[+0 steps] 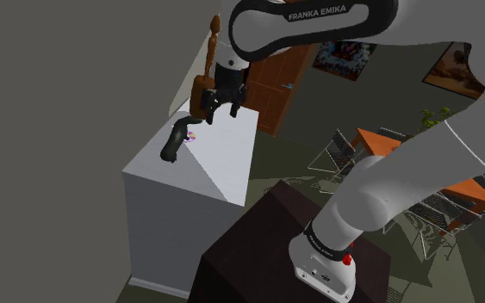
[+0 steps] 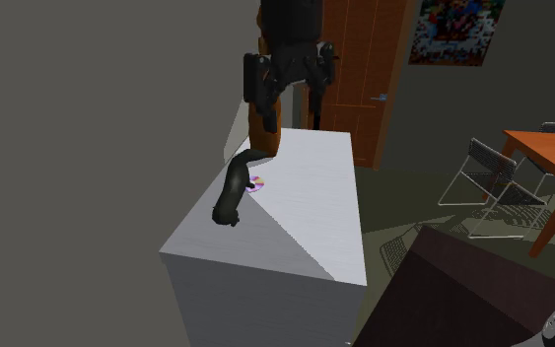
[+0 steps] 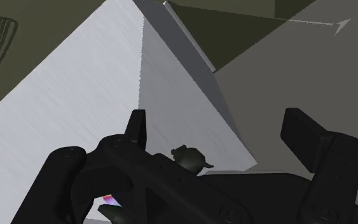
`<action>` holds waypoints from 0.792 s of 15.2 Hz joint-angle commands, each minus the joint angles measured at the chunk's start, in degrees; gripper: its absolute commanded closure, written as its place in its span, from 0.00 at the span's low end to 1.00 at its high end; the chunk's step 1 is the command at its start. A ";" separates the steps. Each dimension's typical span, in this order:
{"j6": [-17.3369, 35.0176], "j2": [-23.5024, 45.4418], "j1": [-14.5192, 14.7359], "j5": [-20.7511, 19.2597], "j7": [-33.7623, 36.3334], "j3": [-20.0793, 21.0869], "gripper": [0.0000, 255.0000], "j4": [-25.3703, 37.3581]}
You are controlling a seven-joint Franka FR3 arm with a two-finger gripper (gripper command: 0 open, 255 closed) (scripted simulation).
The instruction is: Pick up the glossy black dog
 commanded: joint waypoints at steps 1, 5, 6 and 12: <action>2.74 4.17 -0.58 -0.82 3.32 1.08 0.00 1.28; 7.83 12.94 -1.57 -3.41 9.95 2.62 0.00 4.29; 8.92 15.20 -1.74 -4.22 11.65 2.86 0.00 5.25; 13.83 28.93 -1.78 -9.65 21.63 2.74 0.00 12.61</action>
